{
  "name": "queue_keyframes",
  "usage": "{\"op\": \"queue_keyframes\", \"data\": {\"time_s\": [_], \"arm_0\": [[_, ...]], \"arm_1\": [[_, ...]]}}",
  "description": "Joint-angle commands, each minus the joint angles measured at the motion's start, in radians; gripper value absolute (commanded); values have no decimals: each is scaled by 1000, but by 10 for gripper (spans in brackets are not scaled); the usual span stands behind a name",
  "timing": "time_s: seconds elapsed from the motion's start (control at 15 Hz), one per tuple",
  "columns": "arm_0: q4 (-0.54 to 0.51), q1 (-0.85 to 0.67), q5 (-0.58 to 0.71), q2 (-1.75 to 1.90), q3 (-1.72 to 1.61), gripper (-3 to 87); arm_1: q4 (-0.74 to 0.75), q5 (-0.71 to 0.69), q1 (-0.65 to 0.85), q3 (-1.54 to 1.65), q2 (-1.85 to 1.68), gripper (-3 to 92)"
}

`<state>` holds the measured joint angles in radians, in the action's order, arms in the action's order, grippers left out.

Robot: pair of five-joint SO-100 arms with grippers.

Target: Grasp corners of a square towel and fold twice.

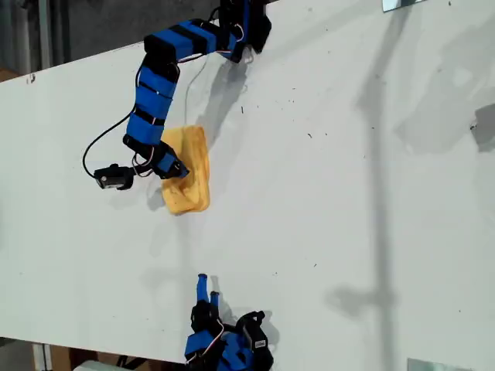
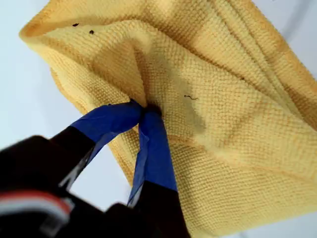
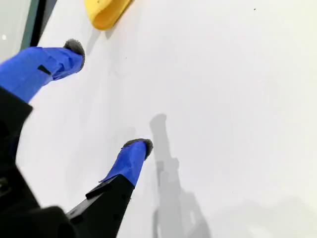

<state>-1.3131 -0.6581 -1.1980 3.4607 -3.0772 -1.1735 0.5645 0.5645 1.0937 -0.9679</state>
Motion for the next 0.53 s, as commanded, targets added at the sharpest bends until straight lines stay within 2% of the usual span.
{"op": "queue_keyframes", "data": {"time_s": [0.0,0.47], "arm_0": [[-12,3,-20,8,5,335],[-12,5,-20,8,5,335]], "arm_1": [[40,-8,-31,-31,-69,-1],[176,-6,-38,29,-230,-1]]}}
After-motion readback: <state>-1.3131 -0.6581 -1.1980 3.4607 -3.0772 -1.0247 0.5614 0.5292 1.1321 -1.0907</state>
